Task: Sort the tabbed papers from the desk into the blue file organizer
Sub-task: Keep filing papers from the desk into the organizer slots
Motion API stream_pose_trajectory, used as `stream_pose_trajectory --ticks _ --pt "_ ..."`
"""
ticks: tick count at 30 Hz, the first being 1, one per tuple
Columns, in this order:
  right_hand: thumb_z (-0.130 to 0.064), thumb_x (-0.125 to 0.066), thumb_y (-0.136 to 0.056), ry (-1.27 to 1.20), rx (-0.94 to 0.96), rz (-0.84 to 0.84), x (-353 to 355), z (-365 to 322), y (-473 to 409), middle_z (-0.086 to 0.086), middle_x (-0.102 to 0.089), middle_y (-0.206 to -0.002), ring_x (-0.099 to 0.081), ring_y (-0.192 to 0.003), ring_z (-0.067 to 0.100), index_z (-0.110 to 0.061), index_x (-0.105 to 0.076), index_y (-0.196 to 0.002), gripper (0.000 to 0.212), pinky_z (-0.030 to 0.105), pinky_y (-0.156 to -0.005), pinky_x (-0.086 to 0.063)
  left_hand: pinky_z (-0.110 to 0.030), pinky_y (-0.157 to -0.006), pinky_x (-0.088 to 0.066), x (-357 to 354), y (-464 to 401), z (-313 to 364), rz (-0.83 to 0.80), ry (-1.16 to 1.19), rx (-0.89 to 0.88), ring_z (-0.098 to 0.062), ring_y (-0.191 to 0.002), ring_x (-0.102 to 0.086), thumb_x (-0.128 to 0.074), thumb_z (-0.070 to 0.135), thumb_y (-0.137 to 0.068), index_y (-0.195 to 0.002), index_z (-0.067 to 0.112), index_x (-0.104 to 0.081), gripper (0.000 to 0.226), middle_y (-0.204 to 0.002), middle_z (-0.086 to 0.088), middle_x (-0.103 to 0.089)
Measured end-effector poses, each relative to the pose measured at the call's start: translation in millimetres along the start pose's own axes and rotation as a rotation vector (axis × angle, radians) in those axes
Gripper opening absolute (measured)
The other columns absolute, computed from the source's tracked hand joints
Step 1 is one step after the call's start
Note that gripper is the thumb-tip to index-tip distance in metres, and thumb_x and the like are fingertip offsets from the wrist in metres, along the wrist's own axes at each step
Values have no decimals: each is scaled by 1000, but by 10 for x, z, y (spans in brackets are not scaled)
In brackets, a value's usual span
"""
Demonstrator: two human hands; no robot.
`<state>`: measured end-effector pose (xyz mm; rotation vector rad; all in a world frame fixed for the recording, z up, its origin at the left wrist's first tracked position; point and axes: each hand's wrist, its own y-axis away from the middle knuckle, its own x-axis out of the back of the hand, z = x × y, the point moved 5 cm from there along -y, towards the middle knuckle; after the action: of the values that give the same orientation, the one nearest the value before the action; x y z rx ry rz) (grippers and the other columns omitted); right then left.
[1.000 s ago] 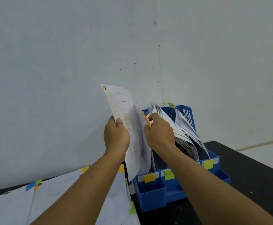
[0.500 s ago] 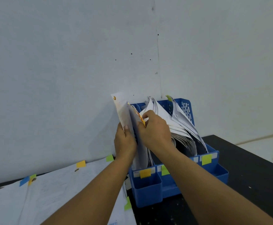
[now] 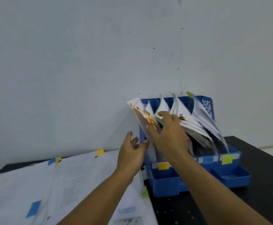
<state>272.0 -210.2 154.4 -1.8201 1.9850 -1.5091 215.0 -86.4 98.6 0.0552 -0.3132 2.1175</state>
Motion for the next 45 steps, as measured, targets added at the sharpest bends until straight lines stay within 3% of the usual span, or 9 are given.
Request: stream_pose_trajectory --ticks 4,10,17,19,21,28,34,38,45 --pt "-39 -69 -89 -169 156 93 -111 -298 490 3 -48 -124 -51 -102 17 -18 -50 -135 54 31 -74 -47 -24 -100 -41 583 321 -228 31 -216 -42 -4 -125 -49 -66 34 -90 -139 27 -48 53 -137 11 -53" --pt "-45 -65 -91 -243 133 -407 -817 -594 1246 -15 -48 -116 -53 -108 10 -35 -52 -127 40 28 -87 -48 -15 -92 -38 1456 814 -617 56 -612 2 0 -111 -54 -63 43 -89 -120 36 -61 32 -124 20 -59" --pt "-77 -40 -84 -4 260 -789 -1320 -770 1939 -16 -50 -132 -41 -123 8 -38 -50 -134 64 23 -102 -36 -25 -114 -23 1808 1304 -1102 -38 -964 52 -11 -137 -32 -51 55 -92 -136 33 -48 49 -141 14 -45" --pt "-95 -17 -66 48 305 -782 -1351 -747 2036 -18 -53 -129 -44 -121 7 -39 -56 -130 94 25 -99 -36 -26 -118 -12 1787 1344 -1121 -49 -981 35 -13 -144 -20 -47 52 -95 -140 32 -44 49 -149 13 -37" --pt "-93 -12 -73 92 392 -688 -1383 -718 2108 -17 -60 -118 -54 -112 9 -37 -67 -118 91 26 -89 -40 -24 -117 -10 1815 1373 -1112 -22 -948 21 -11 -146 -15 -48 47 -96 -142 31 -42 48 -151 13 -35" --pt "-92 -11 -75 26 330 -667 -1317 -632 2109 -10 -63 -122 -53 -118 12 -29 -71 -119 98 28 -99 -41 -27 -95 -41 2324 1425 -980 244 -1238 149 -14 -121 -40 -55 48 -91 -136 28 -39 52 -131 6 -46" --pt "-58 -60 -88 39 306 -722 -1279 -643 2073 -7 -60 -129 -48 -122 13 -24 -67 -126 52 25 -104 -36 -29 -87 -47 2701 1410 -1119 272 -1245 447 -16 -116 -50 -55 57 -88 -131 26 -42 54 -129 4 -52" --pt "-53 -65 -88 17 301 -713 -1278 -633 2091 -4 -63 -124 -51 -119 16 -22 -70 -122 47 28 -102 -39 -20 -73 -45 2700 1377 -1097 309 -1304 428 -9 -81 -55 -52 44 -95 -112 25 -56 26 -93 10 -55" --pt "-44 -66 -91 -117 238 -688 -1218 -675 2041 -13 -61 -120 -49 -118 7 -25 -68 -122 36 14 -98 -33 -25 -68 -52 2333 1249 -887 312 -1039 172 -7 -71 -58 -54 35 -94 -86 25 -63 16 -82 10 -65"
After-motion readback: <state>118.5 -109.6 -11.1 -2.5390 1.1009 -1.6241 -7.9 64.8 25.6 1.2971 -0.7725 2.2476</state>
